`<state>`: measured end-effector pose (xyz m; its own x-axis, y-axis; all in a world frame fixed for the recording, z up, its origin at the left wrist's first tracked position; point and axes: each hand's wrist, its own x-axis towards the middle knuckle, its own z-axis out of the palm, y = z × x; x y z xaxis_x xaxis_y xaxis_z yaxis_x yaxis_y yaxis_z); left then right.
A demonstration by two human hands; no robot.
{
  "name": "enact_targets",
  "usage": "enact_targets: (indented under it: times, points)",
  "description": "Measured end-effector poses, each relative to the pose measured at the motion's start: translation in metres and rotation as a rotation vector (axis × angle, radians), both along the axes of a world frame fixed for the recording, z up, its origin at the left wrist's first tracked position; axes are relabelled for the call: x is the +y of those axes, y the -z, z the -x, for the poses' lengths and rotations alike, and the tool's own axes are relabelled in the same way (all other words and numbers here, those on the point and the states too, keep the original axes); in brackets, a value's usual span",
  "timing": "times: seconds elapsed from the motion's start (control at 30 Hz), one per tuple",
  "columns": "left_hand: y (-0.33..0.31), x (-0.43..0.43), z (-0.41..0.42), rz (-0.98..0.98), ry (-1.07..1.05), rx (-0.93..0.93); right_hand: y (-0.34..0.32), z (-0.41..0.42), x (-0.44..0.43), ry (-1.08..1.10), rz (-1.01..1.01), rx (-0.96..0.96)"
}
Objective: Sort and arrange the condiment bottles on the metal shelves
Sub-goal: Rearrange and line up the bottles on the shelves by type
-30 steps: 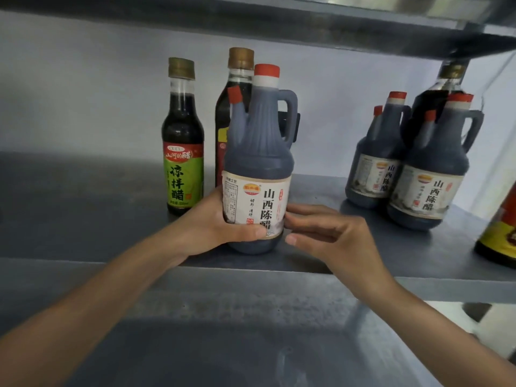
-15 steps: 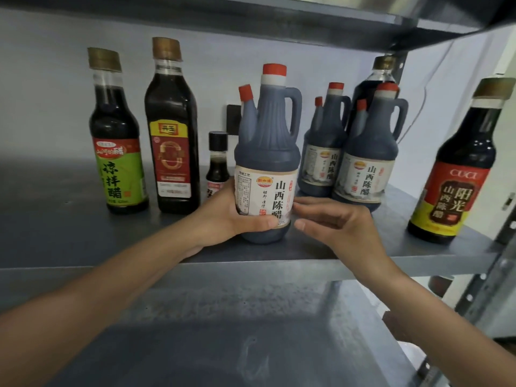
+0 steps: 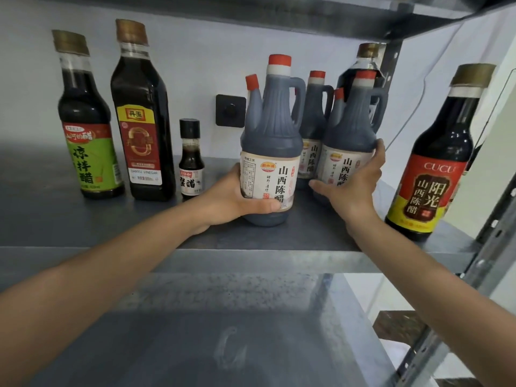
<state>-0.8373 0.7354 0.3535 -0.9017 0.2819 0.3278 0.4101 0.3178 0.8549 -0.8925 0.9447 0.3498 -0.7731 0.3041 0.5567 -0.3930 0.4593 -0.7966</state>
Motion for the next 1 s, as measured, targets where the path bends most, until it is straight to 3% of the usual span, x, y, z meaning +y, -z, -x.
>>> enact_targets:
  times: [0.17,0.3,0.6,0.83,1.0]
  points:
    - [0.001,-0.004,0.004,0.078,-0.083,-0.017,-0.007,0.017,0.008,0.057,0.043,-0.191]
    - [-0.003,-0.007,-0.004,0.069,-0.048,-0.026,-0.005,0.012,0.013,0.012,-0.008,-0.2]
    - [-0.011,-0.049,-0.041,0.045,0.091,-0.021,-0.003,-0.059,-0.015,-0.384,-0.034,-0.166]
    - [-0.01,-0.106,-0.058,0.059,0.088,-0.047,0.0,-0.093,-0.072,-0.561,-0.017,-0.189]
    - [-0.011,-0.15,-0.069,0.084,0.081,-0.063,-0.009,-0.102,-0.092,-0.847,-0.057,-0.357]
